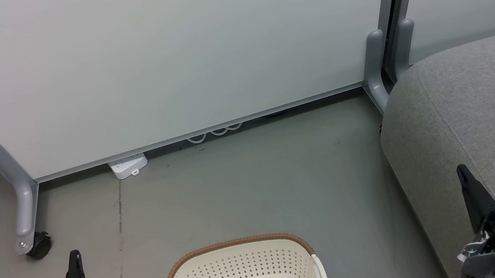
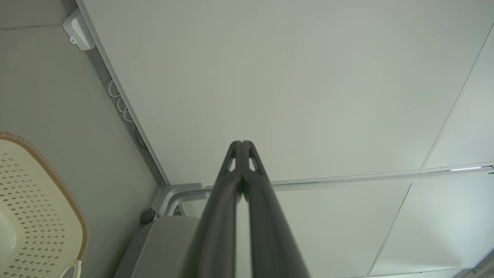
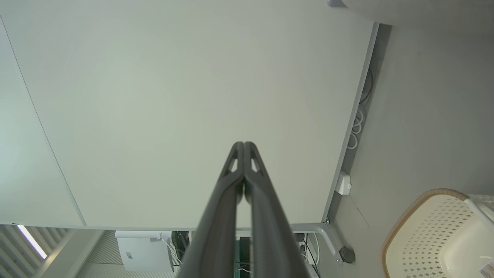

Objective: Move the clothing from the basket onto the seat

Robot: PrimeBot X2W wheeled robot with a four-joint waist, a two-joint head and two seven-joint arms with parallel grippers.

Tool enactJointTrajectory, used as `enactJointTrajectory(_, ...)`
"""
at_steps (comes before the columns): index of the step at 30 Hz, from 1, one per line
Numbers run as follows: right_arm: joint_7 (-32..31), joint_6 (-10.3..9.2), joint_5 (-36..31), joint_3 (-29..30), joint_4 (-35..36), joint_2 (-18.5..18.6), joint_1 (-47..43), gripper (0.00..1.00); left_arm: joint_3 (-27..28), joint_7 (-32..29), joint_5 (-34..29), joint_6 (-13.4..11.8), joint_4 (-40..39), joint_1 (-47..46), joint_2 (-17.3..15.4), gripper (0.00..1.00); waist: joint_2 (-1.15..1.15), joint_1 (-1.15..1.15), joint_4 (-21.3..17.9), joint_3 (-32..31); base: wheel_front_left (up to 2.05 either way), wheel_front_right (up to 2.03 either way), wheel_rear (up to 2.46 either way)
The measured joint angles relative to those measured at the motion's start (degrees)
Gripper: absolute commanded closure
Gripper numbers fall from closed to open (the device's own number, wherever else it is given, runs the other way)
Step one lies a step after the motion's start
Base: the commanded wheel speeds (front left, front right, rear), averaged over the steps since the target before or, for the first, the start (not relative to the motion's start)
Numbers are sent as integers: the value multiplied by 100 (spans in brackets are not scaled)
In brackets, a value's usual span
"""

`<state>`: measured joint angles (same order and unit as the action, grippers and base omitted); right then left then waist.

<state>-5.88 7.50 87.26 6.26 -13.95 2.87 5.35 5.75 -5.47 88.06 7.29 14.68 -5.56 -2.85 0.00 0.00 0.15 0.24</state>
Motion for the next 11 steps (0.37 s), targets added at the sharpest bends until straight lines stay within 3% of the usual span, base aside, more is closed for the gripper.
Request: enactJointTrajectory(11, -56, 0, 465, 24, -5, 0, 57, 100, 70, -101, 396, 1, -56, -28, 4, 100, 0, 0, -14, -6, 0, 0, 0)
